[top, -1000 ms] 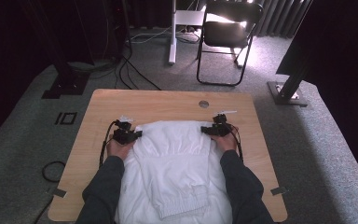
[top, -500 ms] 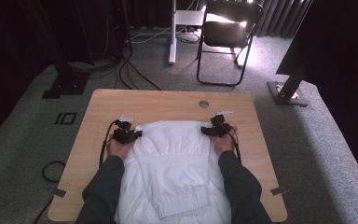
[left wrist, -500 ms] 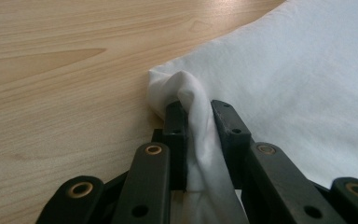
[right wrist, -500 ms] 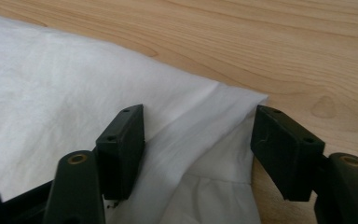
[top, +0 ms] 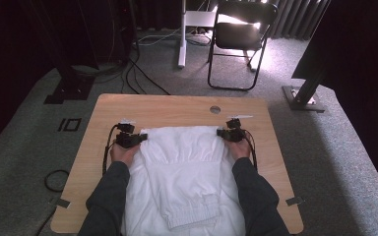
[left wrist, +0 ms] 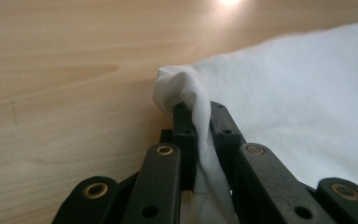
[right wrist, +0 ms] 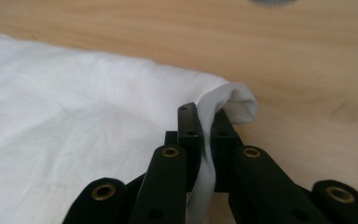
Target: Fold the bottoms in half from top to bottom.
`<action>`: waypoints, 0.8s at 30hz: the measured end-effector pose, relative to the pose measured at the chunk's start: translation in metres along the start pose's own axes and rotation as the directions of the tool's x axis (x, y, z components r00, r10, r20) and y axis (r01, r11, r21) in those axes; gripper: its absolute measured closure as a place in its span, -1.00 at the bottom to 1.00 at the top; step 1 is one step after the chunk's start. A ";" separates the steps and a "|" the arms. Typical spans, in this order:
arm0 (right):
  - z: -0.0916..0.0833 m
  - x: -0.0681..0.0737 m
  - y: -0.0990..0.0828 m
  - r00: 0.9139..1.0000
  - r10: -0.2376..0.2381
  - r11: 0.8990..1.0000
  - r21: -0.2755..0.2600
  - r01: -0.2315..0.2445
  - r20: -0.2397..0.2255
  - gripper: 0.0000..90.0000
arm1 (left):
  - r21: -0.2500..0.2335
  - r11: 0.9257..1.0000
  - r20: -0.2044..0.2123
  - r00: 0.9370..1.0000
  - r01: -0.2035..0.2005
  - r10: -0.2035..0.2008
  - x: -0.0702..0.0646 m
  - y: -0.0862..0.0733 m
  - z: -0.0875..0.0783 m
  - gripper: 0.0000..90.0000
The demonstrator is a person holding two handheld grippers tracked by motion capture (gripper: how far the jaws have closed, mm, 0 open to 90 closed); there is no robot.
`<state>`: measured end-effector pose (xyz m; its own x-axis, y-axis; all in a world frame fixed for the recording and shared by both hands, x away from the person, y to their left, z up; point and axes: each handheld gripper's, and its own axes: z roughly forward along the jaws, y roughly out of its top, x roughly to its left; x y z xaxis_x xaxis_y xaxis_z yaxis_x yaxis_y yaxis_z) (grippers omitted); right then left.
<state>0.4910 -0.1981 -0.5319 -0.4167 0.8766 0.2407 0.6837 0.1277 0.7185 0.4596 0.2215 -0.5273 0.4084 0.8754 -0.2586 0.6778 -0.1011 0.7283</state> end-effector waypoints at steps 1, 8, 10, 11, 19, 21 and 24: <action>0.000 0.000 0.000 1.000 0.000 1.000 0.000 0.000 0.000 0.93 | 0.000 1.000 0.000 1.000 0.000 0.000 0.000 0.000 0.000 0.88; -0.039 0.008 0.022 0.998 -0.068 0.987 -0.143 0.069 0.010 0.93 | -0.154 0.988 0.042 0.999 -0.002 0.008 -0.010 0.029 -0.031 0.88; -0.048 0.009 0.027 0.997 -0.078 0.979 -0.188 0.079 0.011 0.93 | -0.196 0.981 0.056 0.998 -0.005 0.016 -0.013 0.037 -0.040 0.88; -0.052 0.009 0.029 0.997 -0.080 0.975 -0.206 0.080 0.008 0.92 | -0.211 0.977 0.057 0.998 -0.011 0.024 -0.015 0.040 -0.044 0.88; -0.079 0.016 0.025 0.990 -0.138 0.959 -0.255 0.127 -0.026 0.92 | -0.257 0.964 0.083 0.992 -0.067 0.091 -0.031 0.035 -0.069 0.88; -0.097 0.020 0.011 0.986 -0.159 0.951 -0.277 0.137 -0.059 0.92 | -0.278 0.956 0.113 0.985 -0.091 0.127 -0.038 0.021 -0.088 0.88; -0.113 0.023 -0.007 0.978 -0.191 0.946 -0.282 0.160 -0.085 0.91 | -0.286 0.950 0.134 0.976 -0.127 0.171 -0.045 0.004 -0.105 0.87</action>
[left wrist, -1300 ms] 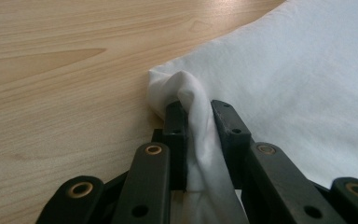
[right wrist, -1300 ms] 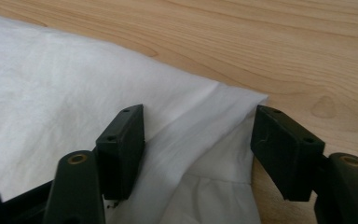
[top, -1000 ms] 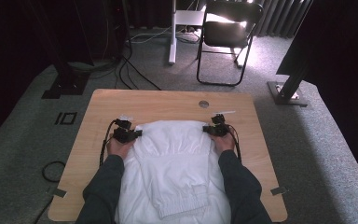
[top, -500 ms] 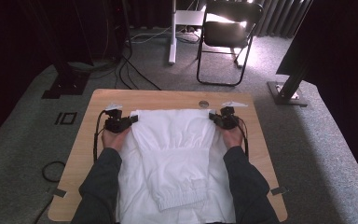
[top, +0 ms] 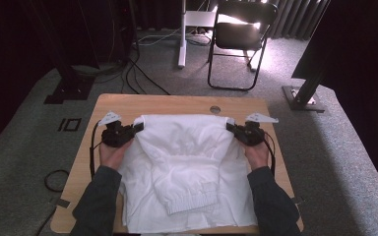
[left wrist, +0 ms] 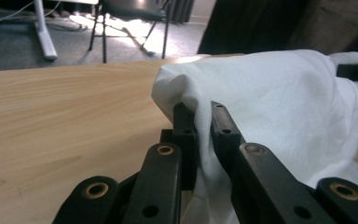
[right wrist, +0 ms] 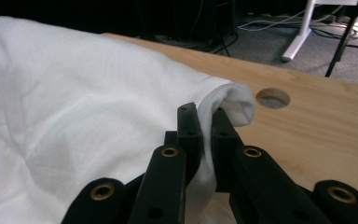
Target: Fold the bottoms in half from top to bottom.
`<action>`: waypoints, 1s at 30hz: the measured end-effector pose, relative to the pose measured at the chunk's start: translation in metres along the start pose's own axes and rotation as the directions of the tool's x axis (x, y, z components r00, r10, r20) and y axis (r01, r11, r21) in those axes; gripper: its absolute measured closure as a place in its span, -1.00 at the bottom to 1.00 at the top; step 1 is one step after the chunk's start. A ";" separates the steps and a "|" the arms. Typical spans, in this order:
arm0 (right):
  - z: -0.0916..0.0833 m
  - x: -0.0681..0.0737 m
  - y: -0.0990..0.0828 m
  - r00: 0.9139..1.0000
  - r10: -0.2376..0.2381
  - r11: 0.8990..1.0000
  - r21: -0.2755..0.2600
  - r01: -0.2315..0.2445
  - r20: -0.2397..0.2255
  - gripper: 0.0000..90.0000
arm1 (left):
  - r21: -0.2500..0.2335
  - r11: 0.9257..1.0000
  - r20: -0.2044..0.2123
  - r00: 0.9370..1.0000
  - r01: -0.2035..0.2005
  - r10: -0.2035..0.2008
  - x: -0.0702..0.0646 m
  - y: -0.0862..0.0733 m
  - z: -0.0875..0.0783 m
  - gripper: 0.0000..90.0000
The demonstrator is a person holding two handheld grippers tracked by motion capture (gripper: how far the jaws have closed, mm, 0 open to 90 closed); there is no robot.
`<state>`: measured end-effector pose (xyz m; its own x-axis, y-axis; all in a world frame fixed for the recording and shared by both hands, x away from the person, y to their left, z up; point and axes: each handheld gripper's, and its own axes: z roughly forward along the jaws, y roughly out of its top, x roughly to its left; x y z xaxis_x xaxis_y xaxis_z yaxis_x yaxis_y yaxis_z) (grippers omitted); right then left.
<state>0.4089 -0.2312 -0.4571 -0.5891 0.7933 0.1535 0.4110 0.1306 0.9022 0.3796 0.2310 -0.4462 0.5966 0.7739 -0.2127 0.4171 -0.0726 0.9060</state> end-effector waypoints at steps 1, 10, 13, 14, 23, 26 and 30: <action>0.000 0.000 0.000 1.000 0.000 1.000 0.000 0.000 0.000 0.91 | 0.000 1.000 0.000 1.000 0.000 0.000 0.000 0.000 0.000 0.87; -0.035 0.028 -0.064 0.998 -0.043 0.995 0.085 0.047 -0.050 0.91 | 0.123 0.992 0.057 0.998 -0.017 0.010 -0.030 -0.071 -0.032 0.87; -0.036 0.033 -0.078 0.998 -0.046 0.990 0.130 0.052 -0.051 0.91 | 0.189 0.982 0.053 0.999 -0.020 0.010 -0.036 -0.087 -0.030 0.87; -0.036 0.036 -0.085 0.997 -0.056 0.986 0.152 0.063 -0.050 0.91 | 0.274 0.961 0.043 0.999 -0.043 0.033 -0.043 -0.105 -0.025 0.87; -0.009 0.048 -0.115 0.996 -0.077 0.945 0.317 0.088 -0.045 0.90 | 0.329 0.944 0.007 1.000 -0.022 0.021 -0.036 -0.122 0.001 0.86; -0.001 0.041 -0.115 0.998 -0.041 0.949 0.312 0.054 -0.049 0.90 | 0.313 0.950 -0.023 0.999 -0.020 0.029 -0.029 -0.117 0.011 0.86; 0.008 0.036 -0.109 0.999 -0.047 0.948 0.313 0.050 -0.018 0.90 | 0.318 0.947 -0.068 0.995 -0.048 0.073 -0.024 -0.107 0.028 0.86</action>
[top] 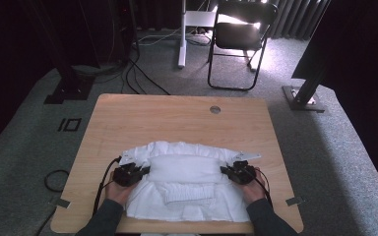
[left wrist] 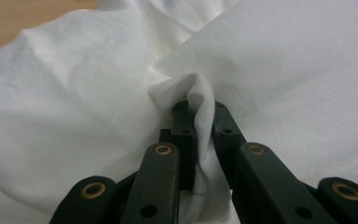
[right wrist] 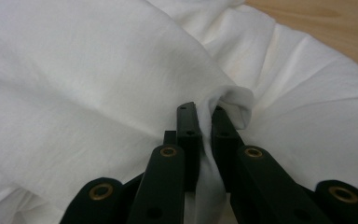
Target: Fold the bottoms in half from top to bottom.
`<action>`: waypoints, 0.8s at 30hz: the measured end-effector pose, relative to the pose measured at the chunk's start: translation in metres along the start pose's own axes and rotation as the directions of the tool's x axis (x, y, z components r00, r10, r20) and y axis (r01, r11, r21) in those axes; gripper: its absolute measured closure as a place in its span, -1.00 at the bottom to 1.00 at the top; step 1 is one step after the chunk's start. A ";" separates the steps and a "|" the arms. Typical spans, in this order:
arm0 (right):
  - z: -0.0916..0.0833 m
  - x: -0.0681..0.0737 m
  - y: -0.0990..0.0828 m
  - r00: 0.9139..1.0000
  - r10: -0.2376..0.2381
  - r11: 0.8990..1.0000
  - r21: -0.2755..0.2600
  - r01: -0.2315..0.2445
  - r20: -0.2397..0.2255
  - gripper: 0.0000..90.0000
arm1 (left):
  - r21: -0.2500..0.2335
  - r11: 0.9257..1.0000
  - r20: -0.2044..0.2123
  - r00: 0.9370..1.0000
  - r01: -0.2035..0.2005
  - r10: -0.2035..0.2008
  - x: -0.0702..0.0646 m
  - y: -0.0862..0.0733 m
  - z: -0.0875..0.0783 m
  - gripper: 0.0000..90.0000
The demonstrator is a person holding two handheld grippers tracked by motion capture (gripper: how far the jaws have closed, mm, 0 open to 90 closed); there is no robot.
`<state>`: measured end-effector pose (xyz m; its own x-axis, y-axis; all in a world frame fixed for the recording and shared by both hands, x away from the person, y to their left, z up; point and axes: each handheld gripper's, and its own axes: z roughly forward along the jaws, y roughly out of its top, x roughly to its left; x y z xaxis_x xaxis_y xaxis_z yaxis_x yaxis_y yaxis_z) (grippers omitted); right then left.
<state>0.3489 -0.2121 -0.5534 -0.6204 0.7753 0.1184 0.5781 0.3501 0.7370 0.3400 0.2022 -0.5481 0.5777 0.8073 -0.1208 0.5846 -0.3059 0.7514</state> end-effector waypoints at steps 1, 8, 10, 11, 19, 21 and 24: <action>0.002 -0.001 0.003 1.000 -0.002 1.000 0.002 0.002 0.013 0.90 | -0.001 1.000 -0.014 1.000 0.004 -0.004 0.001 0.004 0.004 0.86; 0.020 -0.011 0.022 0.997 0.002 1.000 0.004 -0.002 0.071 0.90 | -0.020 1.000 -0.124 0.992 0.008 -0.010 0.014 0.028 0.028 0.85; 0.029 -0.016 0.031 0.995 0.013 1.000 -0.005 -0.012 0.095 0.90 | -0.030 0.999 -0.155 0.988 0.013 -0.018 0.017 0.033 0.035 0.86; 0.032 -0.018 0.034 0.994 0.015 1.000 -0.011 -0.013 0.106 0.90 | -0.035 0.999 -0.167 0.986 0.015 -0.021 0.018 0.036 0.038 0.86; 0.050 -0.027 0.052 0.988 0.050 0.999 -0.016 -0.048 0.145 0.90 | -0.016 0.999 -0.243 0.969 0.037 -0.039 0.020 0.053 0.051 0.86; 0.050 -0.027 0.055 0.988 0.038 0.999 -0.004 -0.038 0.149 0.90 | -0.016 0.999 -0.234 0.971 0.050 -0.052 0.022 0.054 0.050 0.86; 0.047 -0.029 0.055 0.990 0.047 0.999 -0.003 -0.047 0.134 0.90 | -0.020 0.998 -0.224 0.972 0.060 -0.063 0.023 0.055 0.047 0.86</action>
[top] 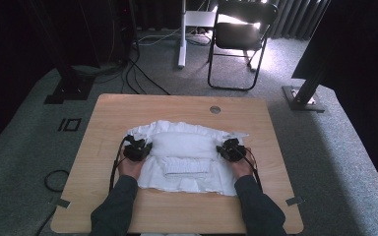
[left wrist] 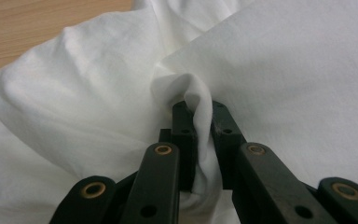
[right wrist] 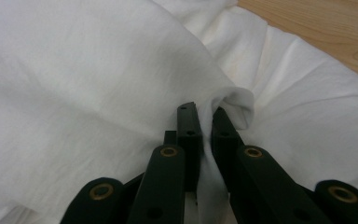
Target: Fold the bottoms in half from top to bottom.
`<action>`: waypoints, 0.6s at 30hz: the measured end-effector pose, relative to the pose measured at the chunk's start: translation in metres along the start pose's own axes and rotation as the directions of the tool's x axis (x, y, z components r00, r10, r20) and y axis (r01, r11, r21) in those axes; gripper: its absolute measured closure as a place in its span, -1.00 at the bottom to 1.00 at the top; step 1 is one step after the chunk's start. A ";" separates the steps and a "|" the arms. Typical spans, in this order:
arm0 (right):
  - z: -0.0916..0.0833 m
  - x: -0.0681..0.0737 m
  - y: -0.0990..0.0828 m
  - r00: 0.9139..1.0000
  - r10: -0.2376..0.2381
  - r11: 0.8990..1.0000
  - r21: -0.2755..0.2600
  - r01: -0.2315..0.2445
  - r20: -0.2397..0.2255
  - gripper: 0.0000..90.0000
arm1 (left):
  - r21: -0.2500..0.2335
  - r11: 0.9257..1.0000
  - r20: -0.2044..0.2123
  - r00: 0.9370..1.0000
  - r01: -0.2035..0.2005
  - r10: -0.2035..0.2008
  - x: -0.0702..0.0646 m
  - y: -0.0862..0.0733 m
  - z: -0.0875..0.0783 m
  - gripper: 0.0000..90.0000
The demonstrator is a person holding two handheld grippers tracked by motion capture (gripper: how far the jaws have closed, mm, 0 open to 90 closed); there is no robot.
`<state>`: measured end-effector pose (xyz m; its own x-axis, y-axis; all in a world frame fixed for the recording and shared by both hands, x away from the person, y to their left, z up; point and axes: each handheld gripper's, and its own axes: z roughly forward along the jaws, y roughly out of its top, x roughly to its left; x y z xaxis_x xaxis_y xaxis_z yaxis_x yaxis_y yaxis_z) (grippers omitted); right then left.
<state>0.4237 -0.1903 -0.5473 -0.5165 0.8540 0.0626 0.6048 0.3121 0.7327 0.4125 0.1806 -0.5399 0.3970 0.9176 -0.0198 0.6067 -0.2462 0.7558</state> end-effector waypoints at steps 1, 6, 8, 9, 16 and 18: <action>-0.002 -0.001 0.000 1.000 -0.001 1.000 -0.004 0.001 -0.002 0.90 | -0.006 1.000 0.003 1.000 0.003 -0.003 0.001 0.001 -0.003 0.86; -0.022 -0.005 0.007 1.000 0.018 0.996 -0.085 -0.017 0.004 0.90 | -0.102 0.994 0.022 0.999 0.039 -0.037 0.006 0.014 -0.028 0.86; -0.034 -0.007 0.013 1.000 0.027 0.990 -0.137 -0.027 0.004 0.91 | -0.165 0.985 0.048 0.998 0.057 -0.050 0.007 0.023 -0.042 0.87; -0.040 -0.008 0.016 0.999 0.032 0.986 -0.161 -0.031 0.006 0.91 | -0.192 0.979 0.063 0.997 0.062 -0.050 0.008 0.028 -0.050 0.87; -0.087 -0.012 0.036 0.999 0.032 0.938 -0.345 -0.023 0.022 0.92 | -0.371 0.921 0.181 0.982 0.117 -0.052 0.009 0.055 -0.106 0.88; -0.104 -0.013 0.036 0.999 0.047 0.904 -0.425 -0.041 0.002 0.92 | -0.407 0.905 0.210 0.977 0.122 -0.037 0.007 0.055 -0.122 0.88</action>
<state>0.3891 -0.2330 -0.4508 -0.4864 0.8686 0.0950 0.3105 0.0702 0.9480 0.3653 0.2115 -0.4186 0.5098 0.8401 -0.1851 0.3173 0.0164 0.9482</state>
